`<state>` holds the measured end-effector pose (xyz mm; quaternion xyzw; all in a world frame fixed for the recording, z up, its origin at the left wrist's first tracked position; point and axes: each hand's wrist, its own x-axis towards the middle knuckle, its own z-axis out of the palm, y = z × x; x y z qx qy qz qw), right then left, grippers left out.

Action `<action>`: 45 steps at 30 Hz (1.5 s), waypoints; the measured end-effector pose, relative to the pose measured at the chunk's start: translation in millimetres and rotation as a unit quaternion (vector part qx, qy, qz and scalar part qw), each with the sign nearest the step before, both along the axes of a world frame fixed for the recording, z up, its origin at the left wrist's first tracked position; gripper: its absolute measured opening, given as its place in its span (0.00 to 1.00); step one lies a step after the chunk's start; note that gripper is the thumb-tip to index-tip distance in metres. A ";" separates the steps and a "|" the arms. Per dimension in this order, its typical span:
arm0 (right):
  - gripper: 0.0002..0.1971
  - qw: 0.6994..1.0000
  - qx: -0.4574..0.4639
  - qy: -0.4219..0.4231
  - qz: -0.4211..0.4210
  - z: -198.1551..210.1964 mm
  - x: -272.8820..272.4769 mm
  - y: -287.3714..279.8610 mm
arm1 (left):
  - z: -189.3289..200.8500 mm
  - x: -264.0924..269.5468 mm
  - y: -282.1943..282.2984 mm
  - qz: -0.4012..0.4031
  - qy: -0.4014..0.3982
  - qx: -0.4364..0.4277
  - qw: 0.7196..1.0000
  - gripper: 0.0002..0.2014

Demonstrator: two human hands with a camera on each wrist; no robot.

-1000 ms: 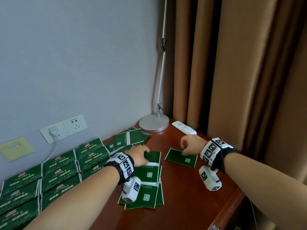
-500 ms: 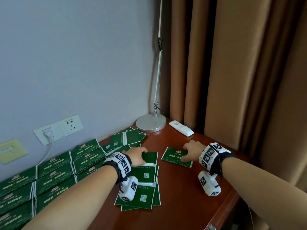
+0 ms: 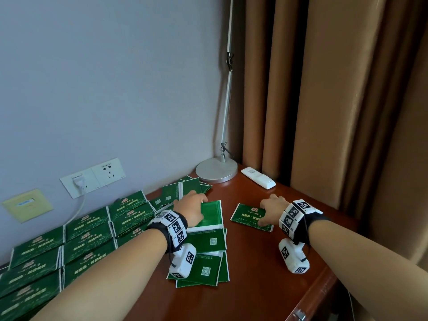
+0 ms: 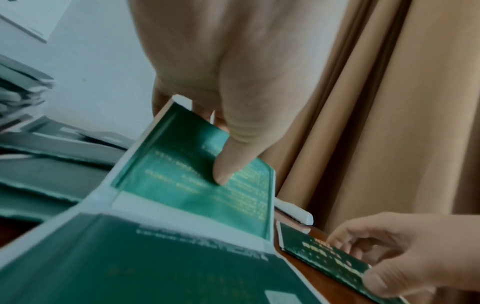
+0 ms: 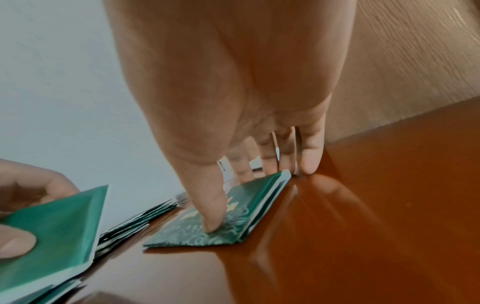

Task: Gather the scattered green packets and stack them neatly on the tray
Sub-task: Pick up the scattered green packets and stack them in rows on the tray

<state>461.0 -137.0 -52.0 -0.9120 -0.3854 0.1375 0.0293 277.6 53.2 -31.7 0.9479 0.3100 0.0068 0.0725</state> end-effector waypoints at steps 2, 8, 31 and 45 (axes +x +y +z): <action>0.30 1.000 -0.002 -0.003 -0.003 0.2 -2.7 0.5 | 3.9 -7.0 -2.1 -0.017 -0.024 0.001 1.000 0.18; 0.29 1.000 -0.004 -0.007 -0.018 1.8 -13.5 1.1 | 16.8 -26.1 -15.8 -0.077 -0.030 -0.053 0.995 0.09; 0.28 0.993 0.101 0.057 -0.032 11.6 -27.9 -23.5 | -7.4 -51.5 -22.8 -0.010 0.075 -0.083 0.994 0.34; 0.20 0.971 0.229 0.063 -0.019 33.0 -43.3 -23.0 | 3.5 -64.7 -37.8 0.011 0.004 -0.092 0.996 0.22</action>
